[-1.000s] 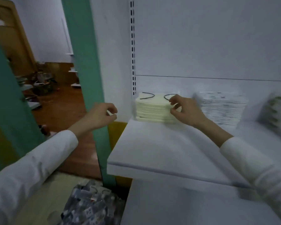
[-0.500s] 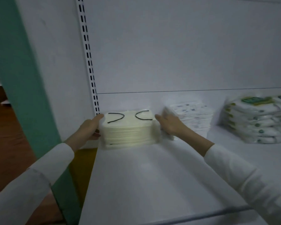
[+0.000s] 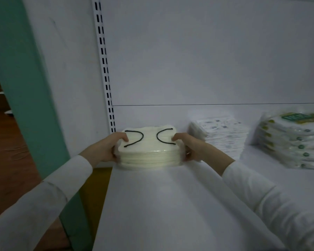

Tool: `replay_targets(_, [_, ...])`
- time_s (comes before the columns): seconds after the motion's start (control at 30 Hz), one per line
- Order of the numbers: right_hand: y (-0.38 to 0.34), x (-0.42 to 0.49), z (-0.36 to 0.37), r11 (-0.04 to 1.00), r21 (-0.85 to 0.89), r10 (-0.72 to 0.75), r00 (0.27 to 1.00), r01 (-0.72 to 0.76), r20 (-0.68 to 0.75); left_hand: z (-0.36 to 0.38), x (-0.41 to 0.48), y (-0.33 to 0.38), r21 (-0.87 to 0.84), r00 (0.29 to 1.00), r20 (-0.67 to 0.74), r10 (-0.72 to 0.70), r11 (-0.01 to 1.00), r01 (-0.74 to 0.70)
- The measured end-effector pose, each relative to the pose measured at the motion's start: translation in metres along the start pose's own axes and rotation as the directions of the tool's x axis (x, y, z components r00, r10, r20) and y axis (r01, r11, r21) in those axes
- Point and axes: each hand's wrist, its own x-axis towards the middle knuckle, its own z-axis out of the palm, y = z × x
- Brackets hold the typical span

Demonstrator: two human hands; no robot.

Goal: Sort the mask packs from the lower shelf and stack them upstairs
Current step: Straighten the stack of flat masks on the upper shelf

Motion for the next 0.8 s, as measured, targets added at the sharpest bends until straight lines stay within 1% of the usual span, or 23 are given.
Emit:
replay_targets(0.1, [0.0,0.001,-0.001,0.998,0.056,0.021,1.0,-0.022,0.014,0.001,0.001,0.0,-0.013,1.0,-0.012,-0.024,1.0,0.024])
replay_targets(0.2, [0.003,0.002,0.001,0.996,0.082,0.042,0.999,-0.041,-0.013,0.005,-0.002,-0.003,-0.015,0.998,-0.025,-0.053,0.998,0.053])
replay_targets(0.3, [0.007,0.001,0.004,0.992,0.127,0.008,1.0,-0.005,-0.024,0.002,-0.003,-0.005,-0.053,1.0,-0.027,-0.011,0.999,0.01])
replay_targets(0.4, [0.009,-0.001,0.007,0.984,0.166,-0.069,0.998,0.066,0.012,-0.007,-0.004,-0.007,-0.101,0.996,-0.026,0.087,0.991,-0.089])
replay_targets(0.5, [0.011,0.002,0.008,0.967,0.159,-0.203,0.979,0.198,0.021,-0.013,-0.001,-0.009,-0.116,0.973,-0.021,0.23,0.966,-0.231])
replay_targets(0.6, [0.015,0.013,0.008,0.922,0.133,-0.366,0.931,0.363,-0.005,-0.013,0.002,-0.014,-0.15,0.929,-0.039,0.367,0.917,-0.369])
replay_targets(0.67, [0.019,0.016,0.009,0.89,0.095,-0.448,0.894,0.445,0.015,-0.013,0.008,-0.023,-0.157,0.903,-0.039,0.428,0.89,-0.428])
replay_targets(0.73, [0.027,0.019,0.01,0.887,0.067,-0.461,0.884,0.457,0.071,-0.014,0.015,-0.035,-0.143,0.888,0.007,0.459,0.88,-0.453])
replay_targets(0.8, [0.037,0.02,0.01,0.888,0.086,-0.46,0.875,0.452,0.153,-0.015,0.019,-0.043,-0.134,0.873,0.072,0.482,0.872,-0.47])
